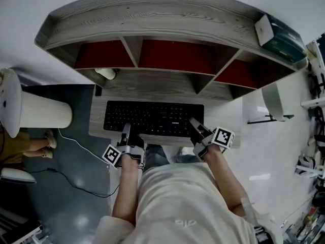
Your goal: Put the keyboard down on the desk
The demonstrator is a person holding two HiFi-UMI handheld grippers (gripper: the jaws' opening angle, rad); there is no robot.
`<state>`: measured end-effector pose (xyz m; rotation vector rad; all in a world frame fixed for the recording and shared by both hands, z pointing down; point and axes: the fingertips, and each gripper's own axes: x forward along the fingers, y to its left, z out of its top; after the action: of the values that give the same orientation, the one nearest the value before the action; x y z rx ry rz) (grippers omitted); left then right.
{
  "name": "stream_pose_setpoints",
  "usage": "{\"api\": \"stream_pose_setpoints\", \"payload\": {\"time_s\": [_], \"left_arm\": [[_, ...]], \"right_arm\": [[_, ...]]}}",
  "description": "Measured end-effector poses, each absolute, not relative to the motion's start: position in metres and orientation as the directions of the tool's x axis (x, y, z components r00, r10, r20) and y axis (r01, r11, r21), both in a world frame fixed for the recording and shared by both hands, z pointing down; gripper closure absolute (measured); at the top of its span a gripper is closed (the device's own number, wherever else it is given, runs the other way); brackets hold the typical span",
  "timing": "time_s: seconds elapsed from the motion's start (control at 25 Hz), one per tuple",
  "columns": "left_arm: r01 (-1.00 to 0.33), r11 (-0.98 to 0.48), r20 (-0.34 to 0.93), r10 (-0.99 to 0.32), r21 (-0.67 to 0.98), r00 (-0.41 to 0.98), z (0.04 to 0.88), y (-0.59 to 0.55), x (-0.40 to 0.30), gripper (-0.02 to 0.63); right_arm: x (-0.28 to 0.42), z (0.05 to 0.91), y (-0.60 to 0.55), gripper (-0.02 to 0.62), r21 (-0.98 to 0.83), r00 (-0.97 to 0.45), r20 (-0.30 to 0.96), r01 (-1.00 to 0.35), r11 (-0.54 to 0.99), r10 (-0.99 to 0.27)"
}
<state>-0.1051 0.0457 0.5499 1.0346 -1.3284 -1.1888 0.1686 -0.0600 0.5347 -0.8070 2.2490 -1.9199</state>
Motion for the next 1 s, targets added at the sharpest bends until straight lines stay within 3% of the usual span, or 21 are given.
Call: {"api": "stream_pose_setpoints", "payload": {"time_s": [0.44,1.0], "left_arm": [[0.114,0.208,0.206,-0.978,0.971,0.030,0.603,0.007,-0.175,0.520],[0.155,0.295,0.273,-0.951,0.943,0.145,0.674,-0.004,-0.226,0.518]], "right_arm": [[0.105,0.571,-0.076,0.482,-0.906,-0.784,0.378,-0.424,-0.022,-0.492],[0.045,0.621,-0.076,0.480,-0.902,-0.756,0.391,-0.428,-0.055,-0.524]]}}
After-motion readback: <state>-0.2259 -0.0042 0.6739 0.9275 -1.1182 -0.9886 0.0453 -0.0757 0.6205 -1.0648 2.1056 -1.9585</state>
